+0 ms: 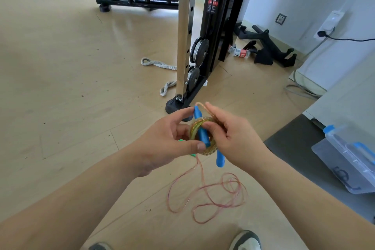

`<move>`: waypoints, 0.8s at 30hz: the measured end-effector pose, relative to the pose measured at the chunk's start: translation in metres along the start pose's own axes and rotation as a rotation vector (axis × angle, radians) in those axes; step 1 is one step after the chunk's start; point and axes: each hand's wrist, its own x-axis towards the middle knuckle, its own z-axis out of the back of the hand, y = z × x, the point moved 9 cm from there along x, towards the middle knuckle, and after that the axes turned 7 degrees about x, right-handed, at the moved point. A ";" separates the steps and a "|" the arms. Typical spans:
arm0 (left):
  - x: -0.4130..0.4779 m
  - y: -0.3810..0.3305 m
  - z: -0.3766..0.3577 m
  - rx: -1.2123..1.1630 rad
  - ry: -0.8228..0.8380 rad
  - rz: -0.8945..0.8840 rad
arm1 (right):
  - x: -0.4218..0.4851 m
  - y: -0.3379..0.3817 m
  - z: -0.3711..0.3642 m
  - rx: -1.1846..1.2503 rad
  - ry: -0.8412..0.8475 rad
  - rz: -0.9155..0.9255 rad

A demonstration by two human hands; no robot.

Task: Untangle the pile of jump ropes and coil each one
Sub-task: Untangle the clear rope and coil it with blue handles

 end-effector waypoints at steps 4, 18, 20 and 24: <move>-0.001 0.002 -0.005 0.002 0.065 0.000 | -0.002 0.002 -0.002 0.015 0.071 -0.011; 0.002 0.007 -0.004 0.021 -0.003 0.043 | 0.000 -0.005 -0.006 0.017 0.004 -0.018; 0.000 0.009 -0.006 0.084 -0.048 0.054 | 0.000 -0.003 -0.011 0.012 0.033 -0.019; -0.004 0.015 -0.007 0.112 -0.104 0.112 | 0.002 -0.005 -0.014 -0.109 0.052 0.012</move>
